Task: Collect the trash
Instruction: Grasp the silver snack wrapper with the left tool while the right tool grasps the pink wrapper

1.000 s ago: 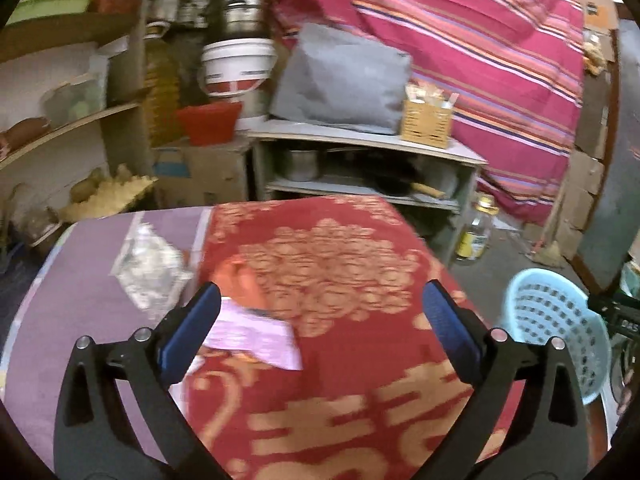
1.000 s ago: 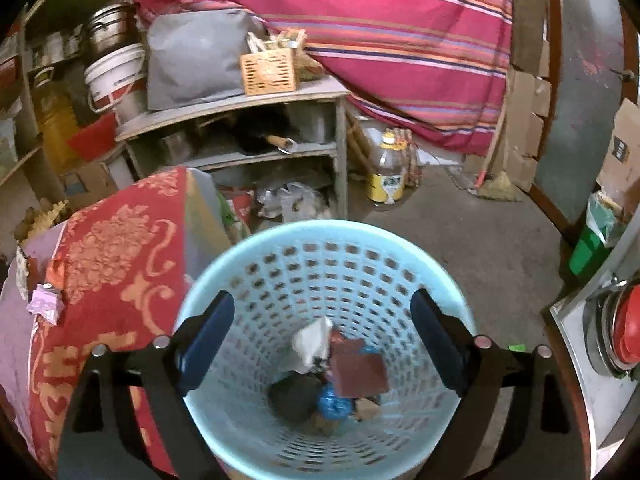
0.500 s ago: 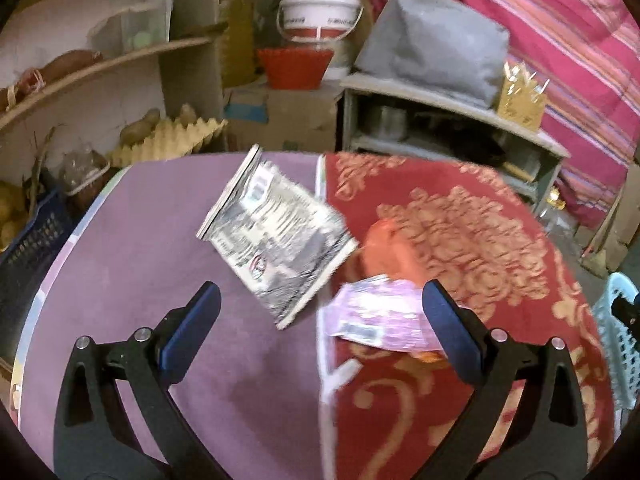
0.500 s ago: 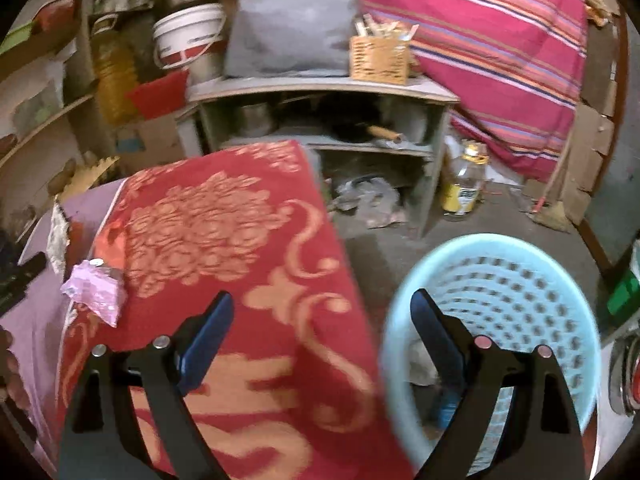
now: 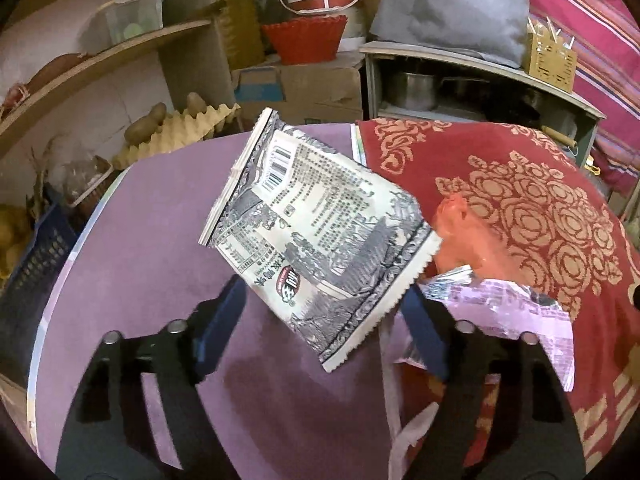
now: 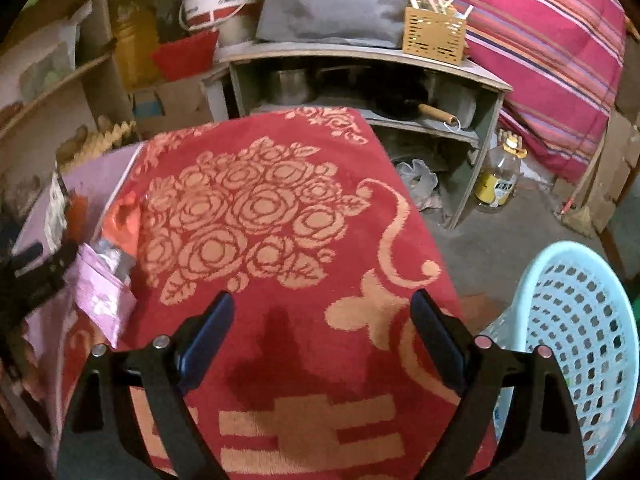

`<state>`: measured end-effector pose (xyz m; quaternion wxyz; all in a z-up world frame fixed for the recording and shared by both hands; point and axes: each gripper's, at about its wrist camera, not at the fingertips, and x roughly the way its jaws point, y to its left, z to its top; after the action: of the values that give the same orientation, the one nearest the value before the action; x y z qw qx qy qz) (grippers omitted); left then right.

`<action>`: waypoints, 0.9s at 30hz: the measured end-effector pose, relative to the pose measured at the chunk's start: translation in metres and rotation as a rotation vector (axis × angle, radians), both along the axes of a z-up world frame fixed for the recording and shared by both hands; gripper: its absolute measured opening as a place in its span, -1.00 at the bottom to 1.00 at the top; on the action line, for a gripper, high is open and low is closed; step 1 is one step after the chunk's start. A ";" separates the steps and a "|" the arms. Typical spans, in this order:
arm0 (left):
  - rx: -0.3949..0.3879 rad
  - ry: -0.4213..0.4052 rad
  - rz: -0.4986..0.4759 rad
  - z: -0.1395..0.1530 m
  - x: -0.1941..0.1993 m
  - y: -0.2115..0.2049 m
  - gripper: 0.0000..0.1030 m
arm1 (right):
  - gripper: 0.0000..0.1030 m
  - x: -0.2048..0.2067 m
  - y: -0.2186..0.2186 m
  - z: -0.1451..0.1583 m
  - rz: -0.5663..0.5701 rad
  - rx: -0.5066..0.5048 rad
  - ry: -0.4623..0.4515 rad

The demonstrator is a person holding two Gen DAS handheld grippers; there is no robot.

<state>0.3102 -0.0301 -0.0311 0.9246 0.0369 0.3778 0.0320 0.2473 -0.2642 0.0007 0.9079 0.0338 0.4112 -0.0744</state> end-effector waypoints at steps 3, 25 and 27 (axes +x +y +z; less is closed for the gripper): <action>-0.009 -0.002 -0.011 0.002 0.001 0.006 -0.27 | 0.71 0.003 0.004 0.000 0.002 0.018 0.001; -0.079 -0.098 0.116 0.050 -0.100 0.125 -0.88 | 0.71 -0.006 0.133 0.006 0.287 -0.012 -0.026; -0.071 -0.102 0.122 0.052 -0.106 0.131 -0.88 | 0.71 -0.004 0.148 0.001 0.308 -0.055 -0.014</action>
<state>0.2043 0.1005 0.0204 0.9397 -0.0207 0.3327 0.0768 0.2429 -0.1160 0.0012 0.9120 -0.0542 0.4030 0.0545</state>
